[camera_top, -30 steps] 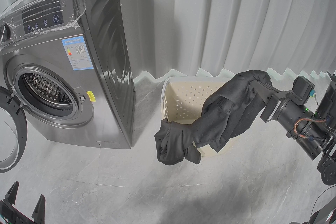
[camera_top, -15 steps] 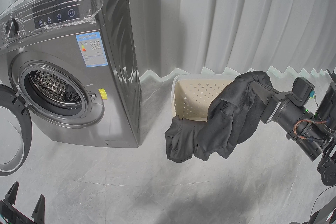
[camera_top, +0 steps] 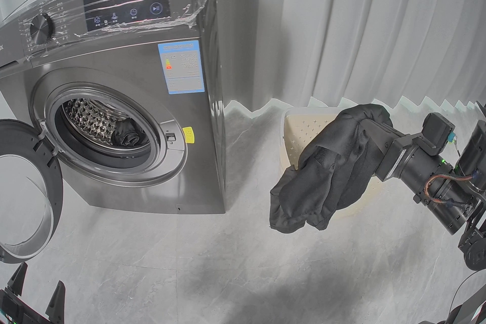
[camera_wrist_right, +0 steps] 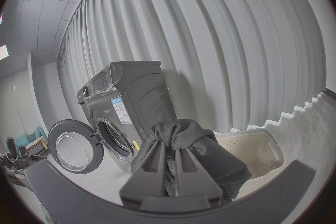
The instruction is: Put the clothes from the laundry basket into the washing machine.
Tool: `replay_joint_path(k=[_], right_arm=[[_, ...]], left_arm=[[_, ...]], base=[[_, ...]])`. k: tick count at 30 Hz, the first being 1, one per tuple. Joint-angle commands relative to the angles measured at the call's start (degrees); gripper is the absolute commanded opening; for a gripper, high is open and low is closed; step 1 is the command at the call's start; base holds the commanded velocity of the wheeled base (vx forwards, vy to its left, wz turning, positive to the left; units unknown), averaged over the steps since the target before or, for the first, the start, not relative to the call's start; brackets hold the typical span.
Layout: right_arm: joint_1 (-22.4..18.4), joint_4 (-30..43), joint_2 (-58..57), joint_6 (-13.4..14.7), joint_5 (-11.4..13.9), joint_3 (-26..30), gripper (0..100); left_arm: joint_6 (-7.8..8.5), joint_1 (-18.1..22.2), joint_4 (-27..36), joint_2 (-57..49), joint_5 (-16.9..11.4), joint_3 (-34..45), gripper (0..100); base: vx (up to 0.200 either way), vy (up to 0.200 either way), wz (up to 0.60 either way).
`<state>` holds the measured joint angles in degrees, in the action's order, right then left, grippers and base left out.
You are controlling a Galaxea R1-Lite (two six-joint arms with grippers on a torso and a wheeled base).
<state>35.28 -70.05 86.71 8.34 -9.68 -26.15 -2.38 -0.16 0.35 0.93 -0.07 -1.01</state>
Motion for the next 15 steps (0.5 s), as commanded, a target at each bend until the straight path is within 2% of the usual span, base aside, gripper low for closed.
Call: replay_joint_path(k=[1, 9, 15], right_arm=[[0.05, -0.09, 0.21, 0.01, 0.01, 0.05, 0], [0.40, -0.35, 0.21, 0.01, 0.10, 0.05, 0], [0.67, -0.53, 0.48, 0.01, 0.45, 0.40, 0]], left_arm=[[-0.08, -0.02, 0.00, -0.84, -0.01, 0.84, 100], [-0.08, -0.02, 0.00, -0.84, -0.01, 0.84, 100], [-0.08, -0.02, 0.00, -0.84, -0.01, 0.84, 100]], base=[[0.000, 0.200, 0.00], [0.000, 0.200, 0.00], [0.000, 0.000, 0.00]])
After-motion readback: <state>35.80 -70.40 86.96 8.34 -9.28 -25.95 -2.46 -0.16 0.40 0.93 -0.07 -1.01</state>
